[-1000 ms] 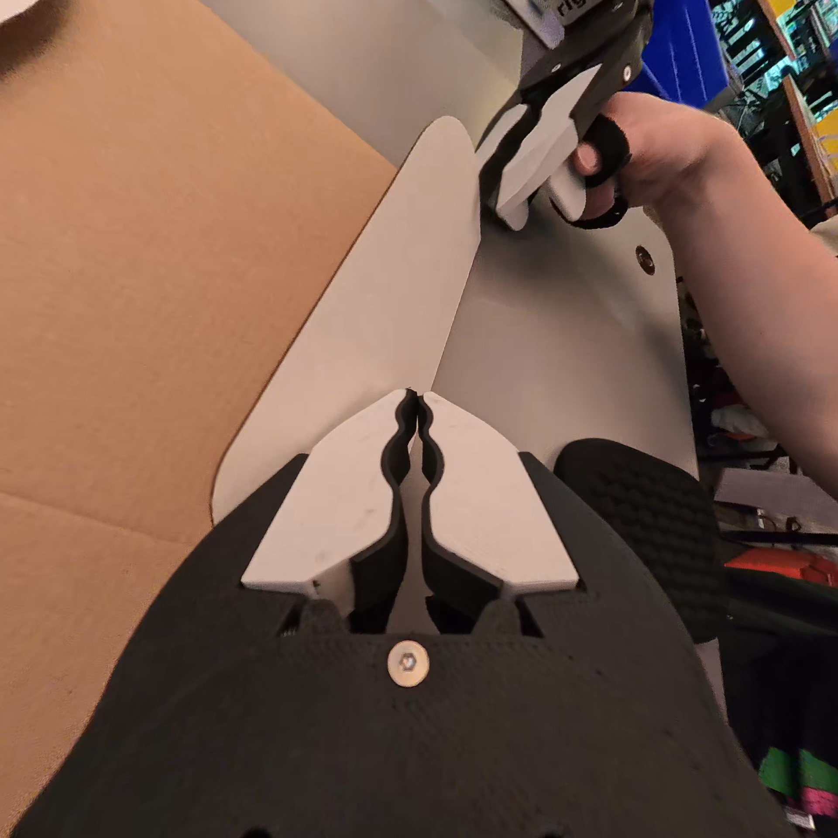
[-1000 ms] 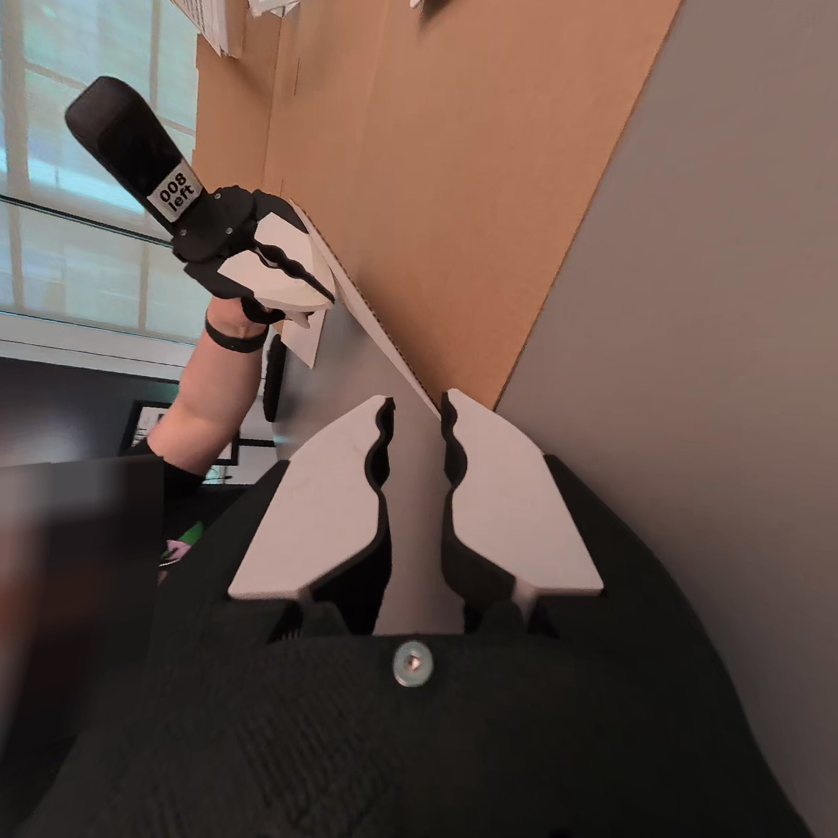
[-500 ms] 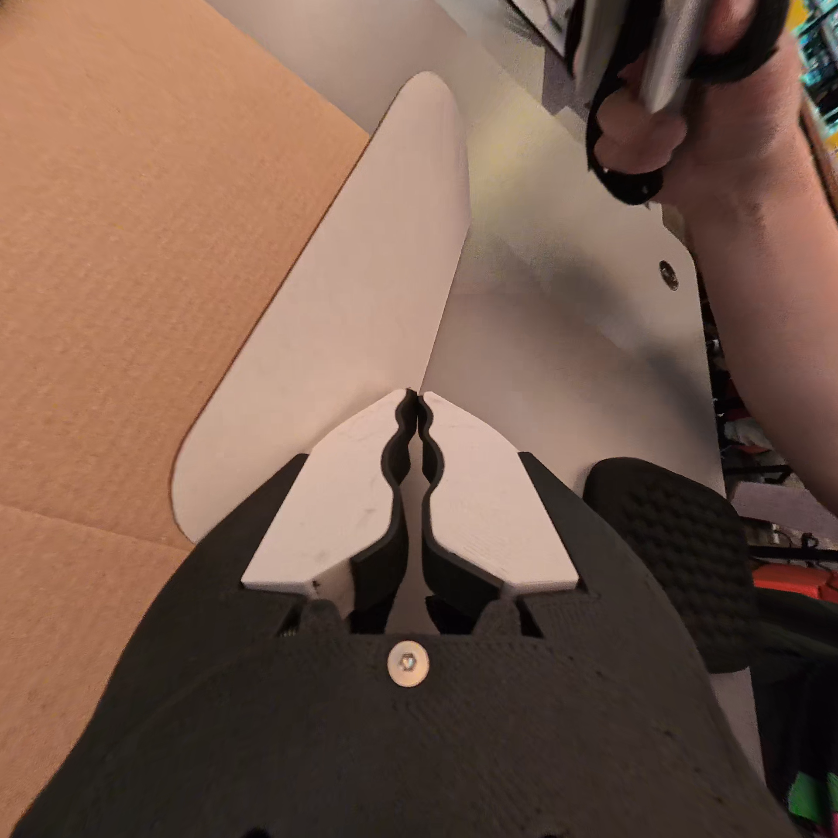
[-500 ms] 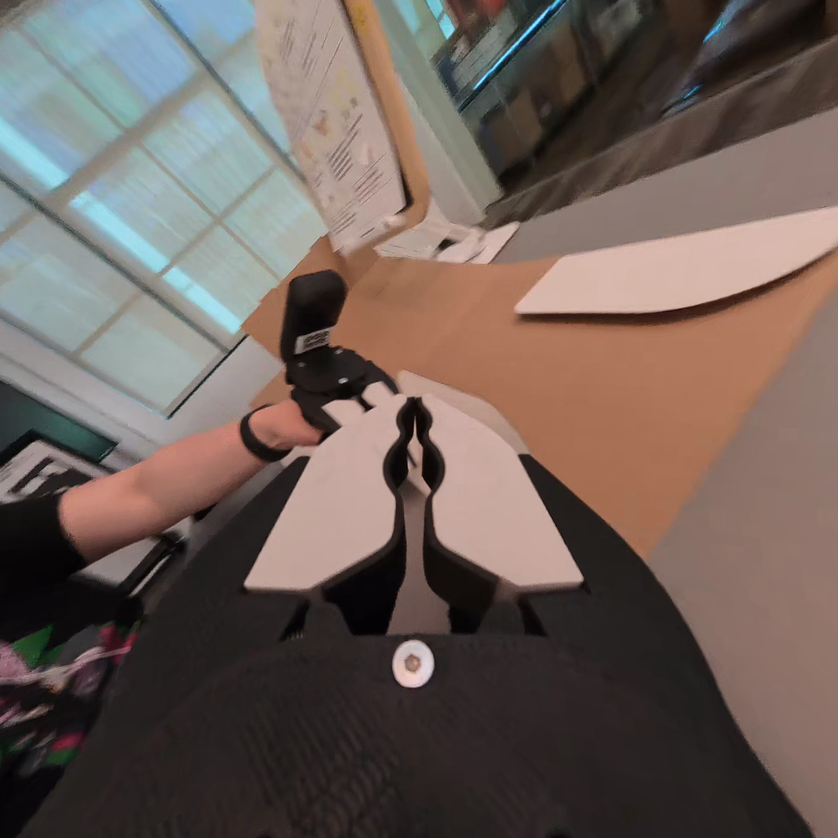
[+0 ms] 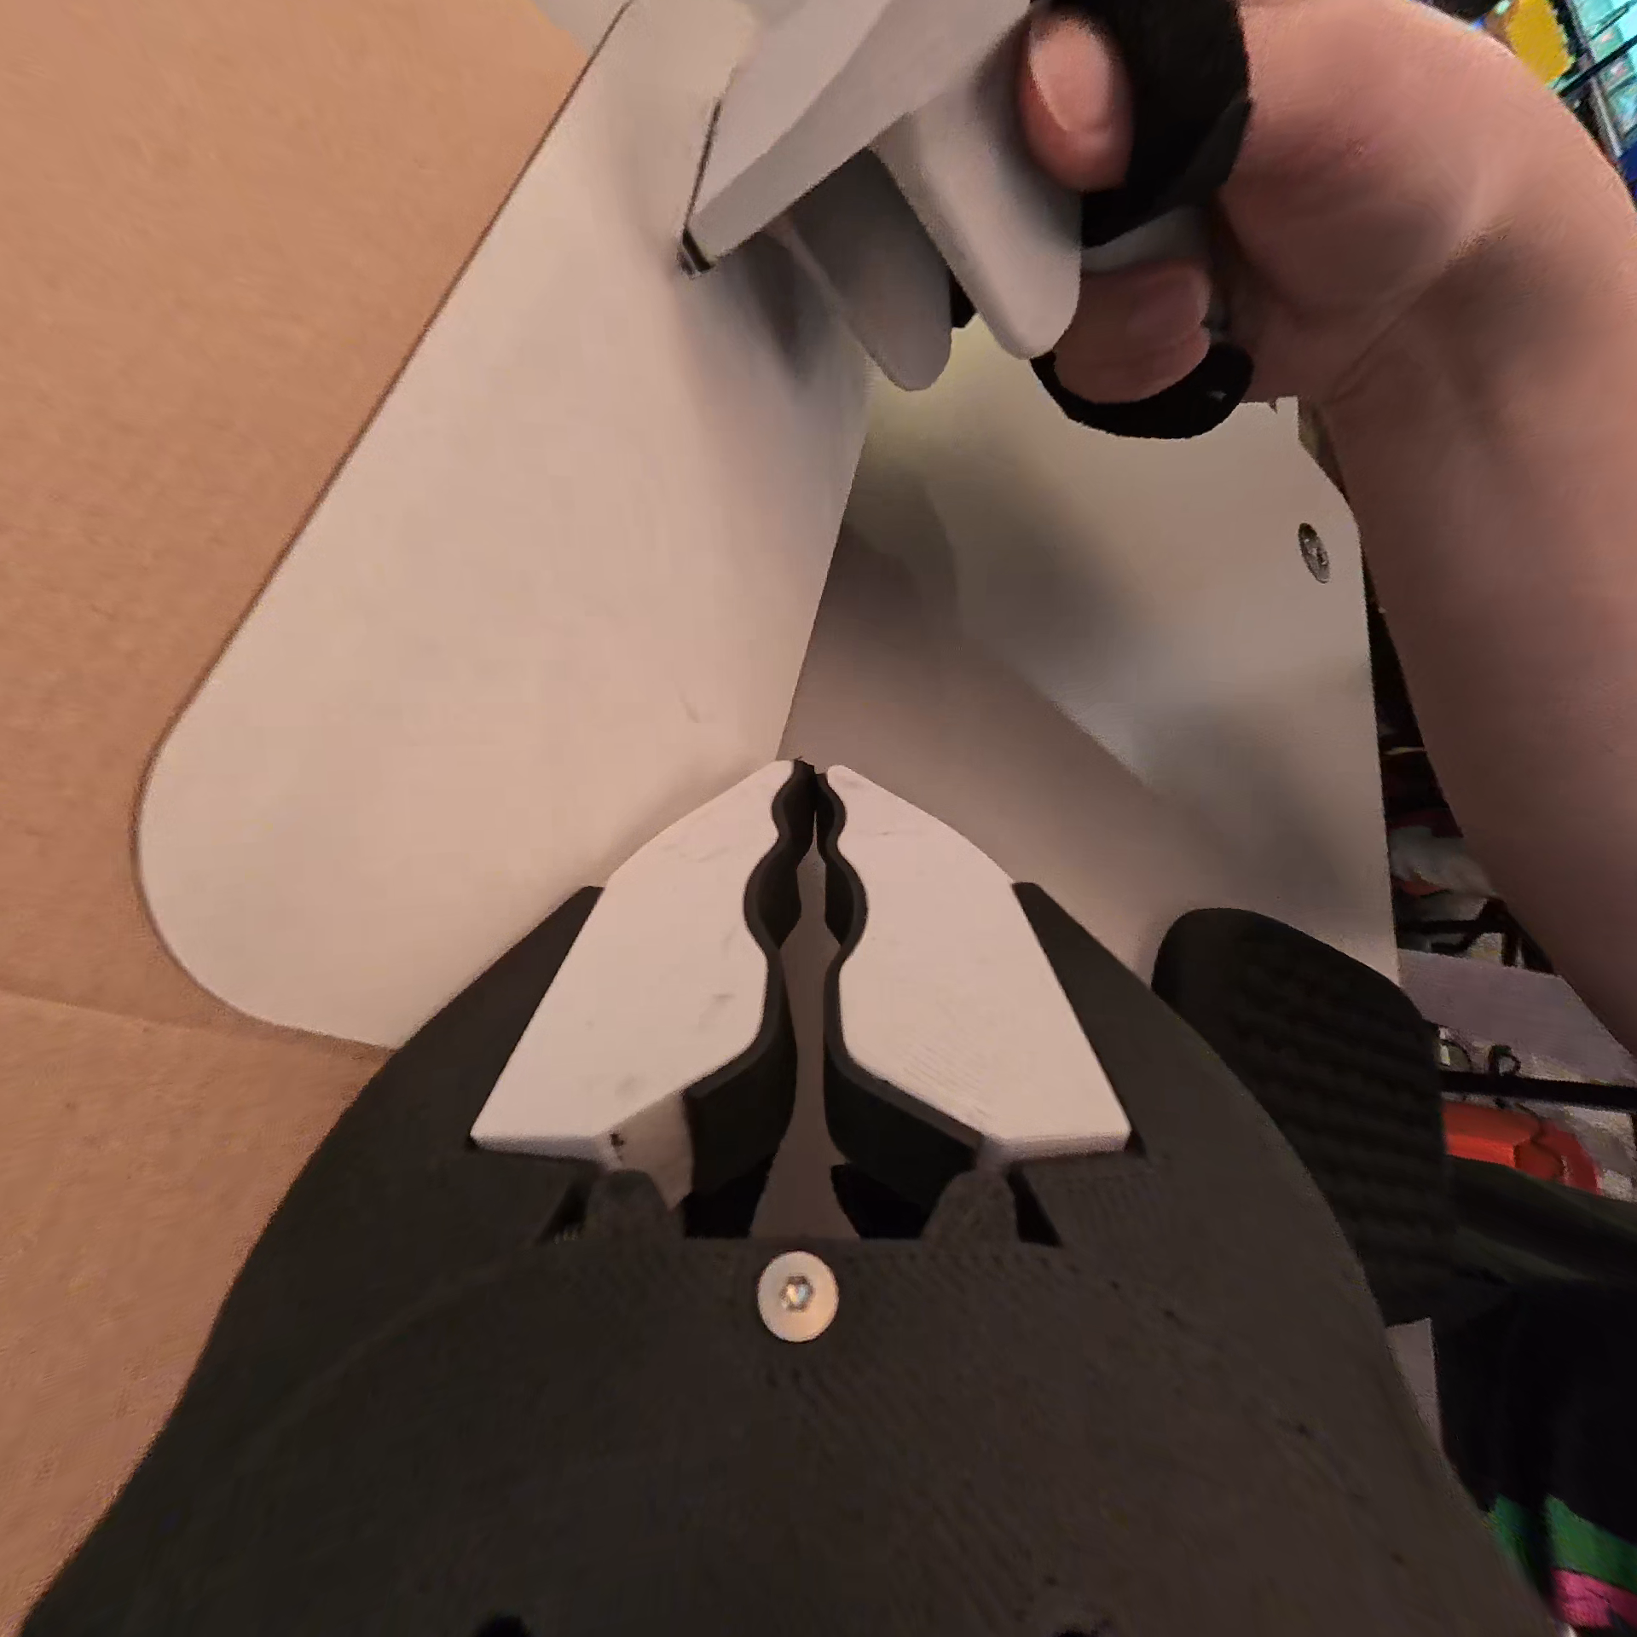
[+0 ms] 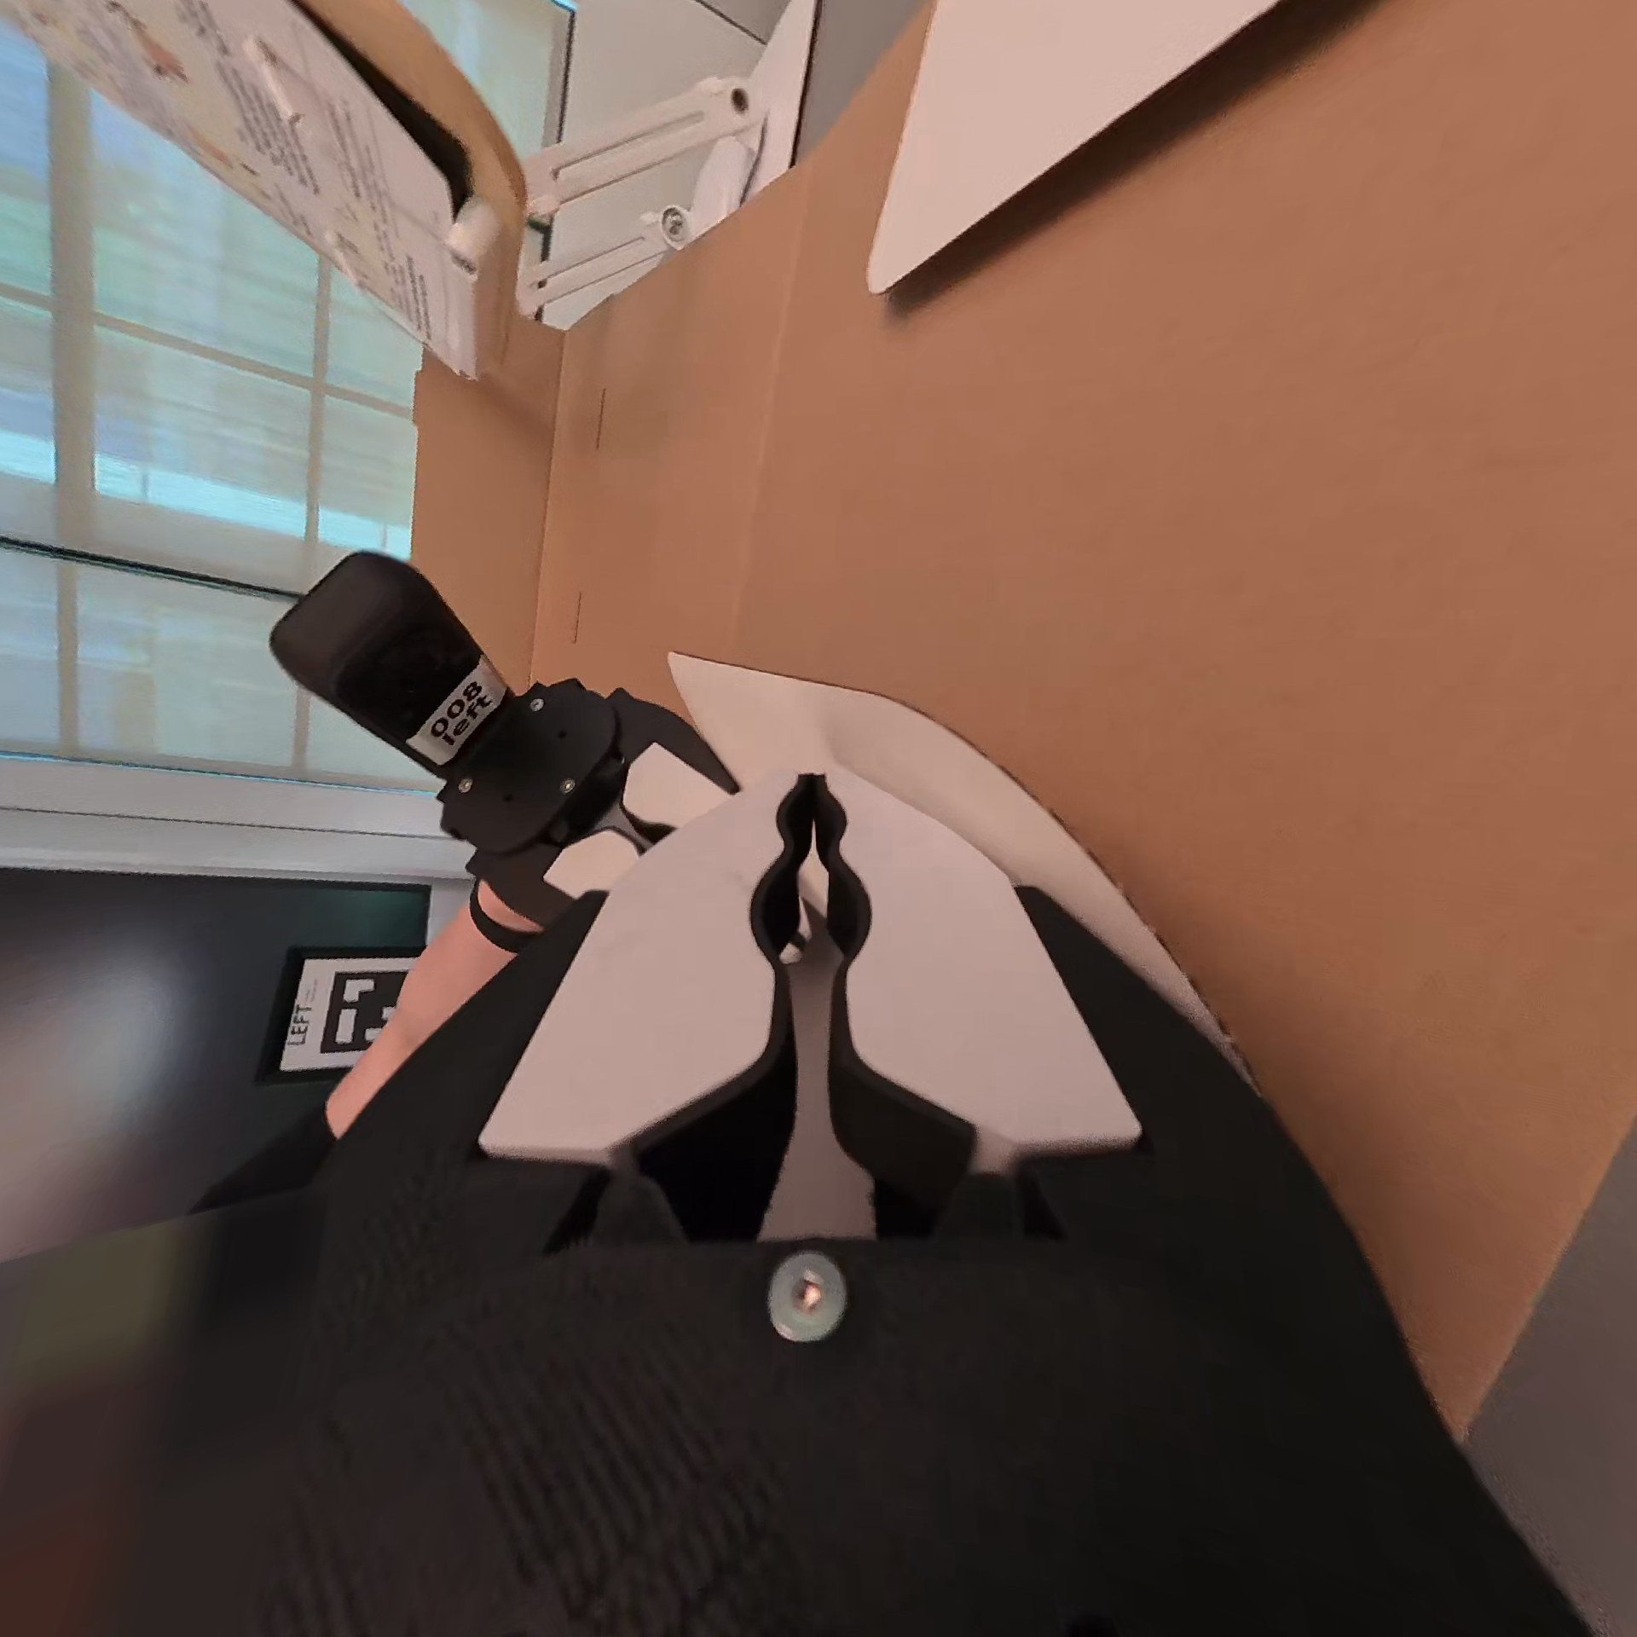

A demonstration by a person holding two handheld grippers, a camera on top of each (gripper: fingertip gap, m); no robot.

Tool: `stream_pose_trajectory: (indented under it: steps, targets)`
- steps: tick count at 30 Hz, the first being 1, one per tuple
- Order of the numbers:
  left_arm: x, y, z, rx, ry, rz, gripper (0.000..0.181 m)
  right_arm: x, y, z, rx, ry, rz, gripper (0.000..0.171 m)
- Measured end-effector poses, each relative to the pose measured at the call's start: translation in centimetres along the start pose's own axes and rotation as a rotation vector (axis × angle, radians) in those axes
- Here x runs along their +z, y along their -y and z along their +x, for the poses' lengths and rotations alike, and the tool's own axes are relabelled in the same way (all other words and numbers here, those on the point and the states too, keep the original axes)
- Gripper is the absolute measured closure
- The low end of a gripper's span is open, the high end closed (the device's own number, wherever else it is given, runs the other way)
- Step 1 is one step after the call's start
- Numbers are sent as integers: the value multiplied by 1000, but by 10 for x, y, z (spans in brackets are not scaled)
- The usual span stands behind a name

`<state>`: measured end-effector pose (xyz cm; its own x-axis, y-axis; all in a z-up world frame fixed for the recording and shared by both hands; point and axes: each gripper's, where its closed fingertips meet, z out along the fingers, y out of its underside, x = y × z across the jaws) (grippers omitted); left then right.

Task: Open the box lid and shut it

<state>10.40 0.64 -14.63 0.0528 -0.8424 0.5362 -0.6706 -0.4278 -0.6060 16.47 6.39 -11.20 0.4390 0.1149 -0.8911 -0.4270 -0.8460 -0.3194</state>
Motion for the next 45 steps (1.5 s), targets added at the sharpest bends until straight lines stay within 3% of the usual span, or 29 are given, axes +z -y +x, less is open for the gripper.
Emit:
stream_pose_trajectory:
  steps: [7, 13, 27, 35, 45]
  targets:
    - [-9, 2, -10, -38, 7, 20, 181, 12, 4, 24, 95, -100, -62, 171]
    - [-24, 32, -33, -271, -12, 123, 181, 20, 0, 42, 144, -145, -97, 171]
    - [-11, 32, -61, -561, -64, 52, 181, 23, -1, 37, 83, -146, -99, 171]
    - [-11, 31, -62, -571, -87, 60, 181, 54, -7, 24, 61, -124, -154, 171]
    - [-14, 38, -59, -662, -194, 125, 181, 56, -7, 25, 91, -145, -165, 171]
